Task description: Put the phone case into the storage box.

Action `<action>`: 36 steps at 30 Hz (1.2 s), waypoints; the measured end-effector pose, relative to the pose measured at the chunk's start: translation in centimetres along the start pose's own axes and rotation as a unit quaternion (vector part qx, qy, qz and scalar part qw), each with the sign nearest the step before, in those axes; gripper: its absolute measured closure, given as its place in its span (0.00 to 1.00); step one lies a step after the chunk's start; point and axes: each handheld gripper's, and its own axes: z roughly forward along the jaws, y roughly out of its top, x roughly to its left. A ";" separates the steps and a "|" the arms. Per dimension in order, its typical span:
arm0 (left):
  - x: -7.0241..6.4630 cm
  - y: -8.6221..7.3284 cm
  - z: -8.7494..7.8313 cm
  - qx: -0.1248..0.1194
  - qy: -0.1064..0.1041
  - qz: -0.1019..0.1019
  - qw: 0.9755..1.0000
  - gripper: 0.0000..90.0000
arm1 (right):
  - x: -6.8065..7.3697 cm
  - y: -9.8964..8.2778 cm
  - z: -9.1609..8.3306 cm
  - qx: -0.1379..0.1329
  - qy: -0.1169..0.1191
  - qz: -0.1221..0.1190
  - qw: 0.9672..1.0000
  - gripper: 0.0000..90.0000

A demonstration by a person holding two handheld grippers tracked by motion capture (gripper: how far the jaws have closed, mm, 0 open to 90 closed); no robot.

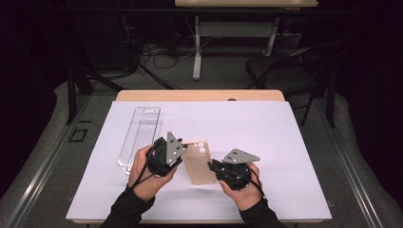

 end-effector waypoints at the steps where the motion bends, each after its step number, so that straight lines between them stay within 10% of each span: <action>1: 0.0 0.0 0.0 0.000 0.001 0.001 1.000 0.82 | 0.0 0.0 0.0 0.000 0.000 0.000 1.000 0.92; 36: -0.4 0.1 0.0 0.015 0.012 -0.026 0.999 0.89 | 0.1 -0.2 0.2 0.004 0.007 0.002 1.000 0.92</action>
